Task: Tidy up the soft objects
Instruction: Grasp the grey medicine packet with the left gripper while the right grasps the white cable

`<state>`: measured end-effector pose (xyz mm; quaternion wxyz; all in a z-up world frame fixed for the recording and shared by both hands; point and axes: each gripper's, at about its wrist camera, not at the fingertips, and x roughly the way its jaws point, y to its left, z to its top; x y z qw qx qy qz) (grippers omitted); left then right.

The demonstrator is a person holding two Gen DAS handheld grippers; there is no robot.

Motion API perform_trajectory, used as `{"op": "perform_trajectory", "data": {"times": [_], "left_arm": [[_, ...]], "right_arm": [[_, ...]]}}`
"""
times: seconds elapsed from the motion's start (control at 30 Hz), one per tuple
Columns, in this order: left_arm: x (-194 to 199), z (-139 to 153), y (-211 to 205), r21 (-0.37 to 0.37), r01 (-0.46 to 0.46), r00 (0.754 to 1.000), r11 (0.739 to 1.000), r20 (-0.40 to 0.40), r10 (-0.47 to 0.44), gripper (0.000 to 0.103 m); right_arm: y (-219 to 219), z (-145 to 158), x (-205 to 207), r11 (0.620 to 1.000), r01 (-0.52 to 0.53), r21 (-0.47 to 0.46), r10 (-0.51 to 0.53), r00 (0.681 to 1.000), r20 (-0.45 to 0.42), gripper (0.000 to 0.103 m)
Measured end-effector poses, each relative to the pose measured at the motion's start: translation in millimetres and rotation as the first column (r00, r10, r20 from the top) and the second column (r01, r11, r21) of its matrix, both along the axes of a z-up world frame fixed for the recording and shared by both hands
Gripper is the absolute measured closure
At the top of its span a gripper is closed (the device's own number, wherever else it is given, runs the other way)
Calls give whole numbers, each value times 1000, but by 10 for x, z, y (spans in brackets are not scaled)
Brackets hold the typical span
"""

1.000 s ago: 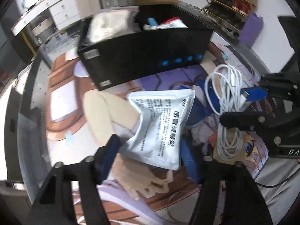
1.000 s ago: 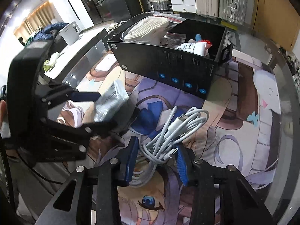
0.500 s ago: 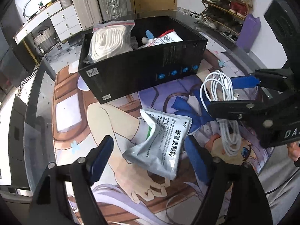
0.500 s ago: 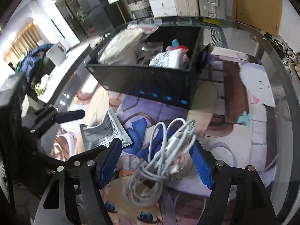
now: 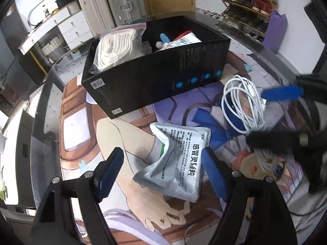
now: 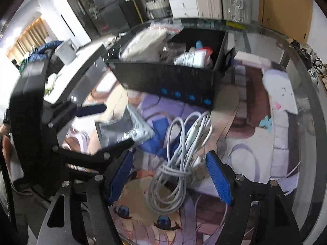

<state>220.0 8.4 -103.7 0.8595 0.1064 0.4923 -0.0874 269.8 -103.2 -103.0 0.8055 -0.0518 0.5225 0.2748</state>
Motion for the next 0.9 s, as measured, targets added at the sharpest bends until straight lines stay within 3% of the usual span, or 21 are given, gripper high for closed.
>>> {"op": "perform_trajectory", "data": {"times": [0.17,0.2,0.23,0.37,0.43,0.47,0.5,0.53,0.6,0.9], "left_arm": [[18,10,37,-52,-10,999,999,-34,8,50],[11,29,73,-66,-19,999,998,-41,16,77],[5,31,93,-58,-30,999,998,-41,27,88],[-4,28,171,-78,-45,997,996,-60,40,88],[-17,28,160,-71,-45,998,996,-52,42,80],[-23,28,157,-69,-48,998,996,-49,44,69],[-30,37,153,-65,-56,998,996,-42,53,42],[-48,65,154,-62,-67,998,996,-18,66,32],[-72,125,128,-63,-54,998,997,15,55,24],[-7,20,80,-33,-57,998,998,-14,56,23]], "right_arm": [[131,-101,-34,998,-47,-46,48,999,18,28],[187,-117,-54,995,-69,-73,72,997,33,28],[224,-135,-66,992,-79,-98,83,996,42,28],[350,-220,-117,981,-114,-157,122,992,39,28],[366,-239,-112,979,-116,-168,124,992,37,28],[368,-236,-113,978,-116,-172,125,991,41,28],[371,-232,-111,978,-113,-174,123,991,45,28],[355,-229,-107,979,-109,-170,118,992,44,28],[326,-212,-114,982,-104,-158,111,993,38,28],[133,-106,-83,990,-67,-123,73,997,40,28]]}}
